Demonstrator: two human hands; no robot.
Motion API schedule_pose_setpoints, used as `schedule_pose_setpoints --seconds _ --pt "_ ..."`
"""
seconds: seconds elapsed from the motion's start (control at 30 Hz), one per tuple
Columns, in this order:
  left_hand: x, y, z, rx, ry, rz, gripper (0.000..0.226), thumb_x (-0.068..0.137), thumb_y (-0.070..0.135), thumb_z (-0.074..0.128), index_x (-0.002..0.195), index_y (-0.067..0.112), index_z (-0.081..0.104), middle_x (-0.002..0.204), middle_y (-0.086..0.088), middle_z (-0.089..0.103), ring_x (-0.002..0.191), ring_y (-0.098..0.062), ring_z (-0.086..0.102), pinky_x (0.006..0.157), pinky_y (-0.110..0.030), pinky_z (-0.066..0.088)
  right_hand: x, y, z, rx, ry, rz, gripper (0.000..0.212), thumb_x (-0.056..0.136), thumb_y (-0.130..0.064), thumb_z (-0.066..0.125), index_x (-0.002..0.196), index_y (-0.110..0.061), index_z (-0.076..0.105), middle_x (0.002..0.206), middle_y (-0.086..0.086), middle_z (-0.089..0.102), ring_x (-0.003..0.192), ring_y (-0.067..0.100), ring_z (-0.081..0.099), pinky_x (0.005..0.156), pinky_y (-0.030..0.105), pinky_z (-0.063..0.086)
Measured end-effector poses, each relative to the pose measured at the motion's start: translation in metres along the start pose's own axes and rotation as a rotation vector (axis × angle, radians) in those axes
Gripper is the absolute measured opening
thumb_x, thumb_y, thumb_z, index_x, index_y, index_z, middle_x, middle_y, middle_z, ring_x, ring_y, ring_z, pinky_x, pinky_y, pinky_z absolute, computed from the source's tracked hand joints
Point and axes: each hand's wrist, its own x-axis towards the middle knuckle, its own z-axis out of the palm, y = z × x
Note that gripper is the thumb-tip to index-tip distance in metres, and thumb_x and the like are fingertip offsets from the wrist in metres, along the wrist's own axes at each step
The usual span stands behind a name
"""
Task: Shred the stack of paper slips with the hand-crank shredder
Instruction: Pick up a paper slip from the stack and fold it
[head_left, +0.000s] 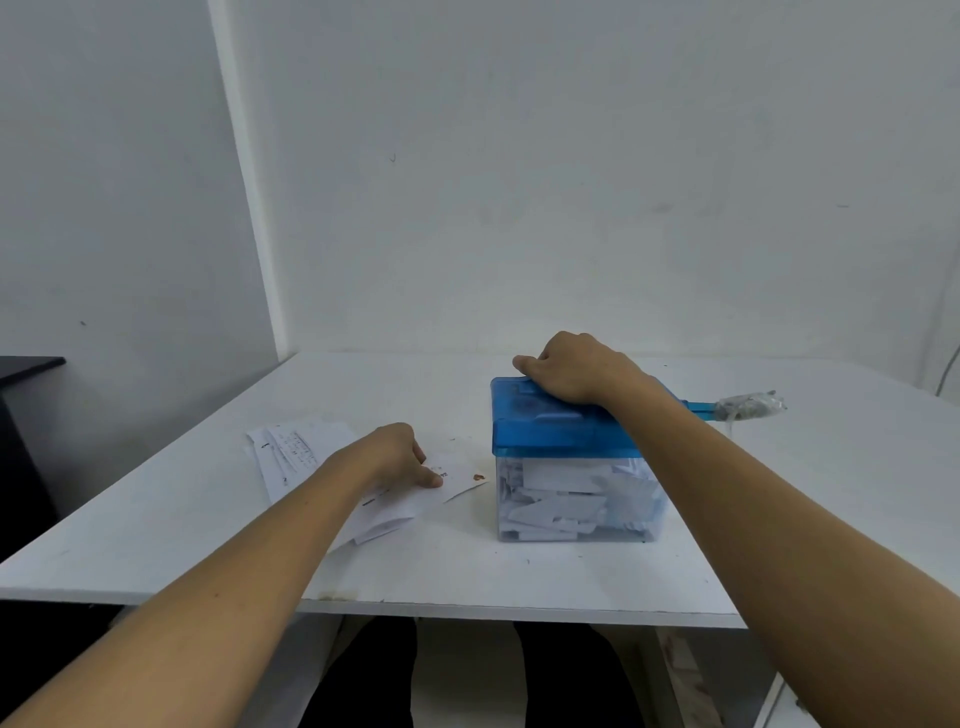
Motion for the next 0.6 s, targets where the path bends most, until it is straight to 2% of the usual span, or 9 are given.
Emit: schedule_pose_setpoints --seconds 0.1,0.2,0.3,0.37,0.43,0.5,0.6 --pt "-0.002 -0.002 -0.001 -0.058 -0.049 -0.012 0.059 0.086 0.044 0.077 0.133 0.011 0.059 0.126 -0.002 0.062 0.107 -0.020 0.058 0.094 -0.030 0.049 -0.001 0.000 -0.002 0.042 0.013 -0.018 0.051 0.099 -0.048 0.046 0.060 -0.017 0.036 0.065 0.000 0.045 0.062 0.021 0.044 0.063 0.033 0.036" --pt "-0.004 -0.003 -0.007 -0.099 -0.068 0.008 0.047 0.088 0.041 0.075 0.126 0.017 0.063 0.113 0.002 0.061 0.101 -0.018 0.058 0.091 -0.031 0.049 -0.002 0.000 -0.004 0.112 0.024 -0.049 0.051 0.098 -0.042 0.049 0.057 -0.018 0.029 0.059 0.000 0.036 0.060 0.020 0.034 0.062 0.033 0.031" --pt "-0.006 -0.003 -0.016 -0.198 -0.022 0.064 0.030 0.090 0.037 0.074 0.112 0.019 0.066 0.103 0.001 0.064 0.089 -0.014 0.059 0.077 -0.028 0.046 -0.005 0.000 -0.004 0.126 0.039 -0.063 0.047 0.098 -0.042 0.049 0.062 -0.014 0.040 0.063 0.004 0.043 0.063 0.021 0.038 0.063 0.034 0.033" --pt "-0.011 0.001 -0.027 -0.279 0.037 0.112 0.021 0.093 0.031 0.071 0.106 0.017 0.064 0.102 0.001 0.065 0.085 -0.012 0.058 0.071 -0.026 0.044 -0.006 0.000 -0.004 0.129 0.032 -0.069 0.046 0.098 -0.043 0.049 0.072 -0.005 0.057 0.072 0.013 0.057 0.066 0.021 0.045 0.065 0.035 0.039" --pt "-0.016 0.007 -0.040 -0.345 0.120 0.149 0.014 0.095 0.027 0.068 0.102 0.016 0.064 0.098 0.002 0.063 0.082 -0.010 0.057 0.067 -0.024 0.043 -0.004 0.001 -0.003 0.127 0.027 -0.081 0.044 0.098 -0.043 0.049 0.094 -0.004 0.069 0.092 0.012 0.069 0.074 0.019 0.057 0.072 0.035 0.048" --pt "-0.022 0.013 -0.053 -0.398 0.211 0.190 0.013 0.094 0.026 0.067 0.100 0.015 0.063 0.098 0.000 0.063 0.082 -0.012 0.056 0.068 -0.026 0.043 -0.007 0.001 -0.004 0.136 0.018 -0.100 0.035 0.098 -0.043 0.051 0.105 -0.014 0.069 0.106 0.003 0.069 0.089 0.017 0.062 0.083 0.036 0.052" --pt "-0.032 0.025 -0.074 -0.521 0.326 0.269 0.015 0.093 0.029 0.070 0.097 0.017 0.061 0.095 0.001 0.065 0.078 -0.013 0.055 0.066 -0.027 0.040 -0.013 -0.002 -0.010 0.255 0.018 -0.153 0.030 0.096 -0.042 0.057 0.116 -0.022 0.067 0.116 -0.004 0.065 0.101 0.013 0.058 0.083 0.029 0.043"
